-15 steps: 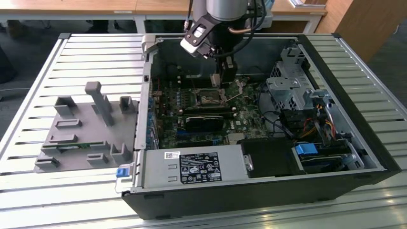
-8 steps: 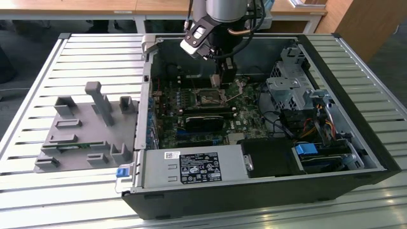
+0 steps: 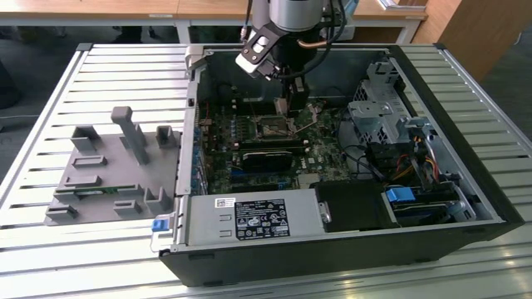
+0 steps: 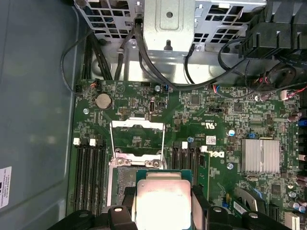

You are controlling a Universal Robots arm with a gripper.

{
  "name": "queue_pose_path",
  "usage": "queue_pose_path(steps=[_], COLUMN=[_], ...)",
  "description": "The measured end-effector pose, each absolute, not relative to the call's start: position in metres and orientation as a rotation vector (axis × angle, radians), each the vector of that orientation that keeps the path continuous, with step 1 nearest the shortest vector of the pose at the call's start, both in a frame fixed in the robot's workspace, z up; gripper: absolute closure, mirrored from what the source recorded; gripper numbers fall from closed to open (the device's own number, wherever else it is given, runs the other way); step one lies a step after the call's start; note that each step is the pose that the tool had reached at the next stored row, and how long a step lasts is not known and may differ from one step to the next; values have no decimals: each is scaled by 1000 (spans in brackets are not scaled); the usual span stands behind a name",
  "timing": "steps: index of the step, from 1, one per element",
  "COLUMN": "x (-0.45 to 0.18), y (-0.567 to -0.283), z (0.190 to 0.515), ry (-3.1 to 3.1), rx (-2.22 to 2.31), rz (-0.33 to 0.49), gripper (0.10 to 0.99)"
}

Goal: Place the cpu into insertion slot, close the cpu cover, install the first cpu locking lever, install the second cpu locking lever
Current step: 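Place the cpu into insertion slot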

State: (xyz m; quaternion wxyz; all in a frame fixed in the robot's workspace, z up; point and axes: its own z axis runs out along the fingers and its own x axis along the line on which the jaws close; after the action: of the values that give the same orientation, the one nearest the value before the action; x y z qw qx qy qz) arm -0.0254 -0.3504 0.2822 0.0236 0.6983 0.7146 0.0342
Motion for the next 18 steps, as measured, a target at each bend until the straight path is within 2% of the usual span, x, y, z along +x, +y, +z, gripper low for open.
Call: queue_pose_path(steps=[18], x=[-25], y=[-350], z=[275], ry=[2212], rx=[2161], rz=[106], gripper=[545])
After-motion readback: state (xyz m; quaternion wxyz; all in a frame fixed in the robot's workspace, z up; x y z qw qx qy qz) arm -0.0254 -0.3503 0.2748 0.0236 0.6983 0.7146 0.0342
